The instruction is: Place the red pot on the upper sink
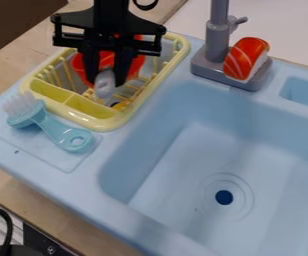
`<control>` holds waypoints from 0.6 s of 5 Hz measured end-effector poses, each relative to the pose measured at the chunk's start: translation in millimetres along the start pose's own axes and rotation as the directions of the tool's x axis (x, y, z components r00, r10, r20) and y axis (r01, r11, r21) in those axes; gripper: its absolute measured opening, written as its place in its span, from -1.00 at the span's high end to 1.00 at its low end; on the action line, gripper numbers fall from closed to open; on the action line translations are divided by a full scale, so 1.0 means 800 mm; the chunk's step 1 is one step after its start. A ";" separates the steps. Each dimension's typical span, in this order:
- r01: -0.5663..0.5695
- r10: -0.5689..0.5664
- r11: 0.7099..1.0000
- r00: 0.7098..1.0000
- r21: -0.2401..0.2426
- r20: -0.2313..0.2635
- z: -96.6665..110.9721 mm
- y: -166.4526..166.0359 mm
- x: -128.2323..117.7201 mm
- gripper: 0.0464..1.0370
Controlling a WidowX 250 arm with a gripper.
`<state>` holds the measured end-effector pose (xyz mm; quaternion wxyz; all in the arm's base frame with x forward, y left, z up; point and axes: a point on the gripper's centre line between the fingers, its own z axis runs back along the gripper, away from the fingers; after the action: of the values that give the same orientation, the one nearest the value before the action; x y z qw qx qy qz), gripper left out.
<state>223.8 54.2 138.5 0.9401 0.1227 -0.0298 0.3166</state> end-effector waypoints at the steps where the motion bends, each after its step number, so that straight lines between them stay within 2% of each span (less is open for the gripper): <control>1: 0.015 -0.016 1.000 0.998 0.014 0.059 0.019 0.005 -0.009 0.60; 2: 0.038 -0.038 0.999 0.995 0.003 0.096 0.036 0.008 -0.033 0.78; 3: 0.076 -0.081 0.996 0.988 0.041 0.131 0.048 0.006 -0.056 0.79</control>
<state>186.0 22.3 170.5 0.9454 0.1617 -0.0818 0.2708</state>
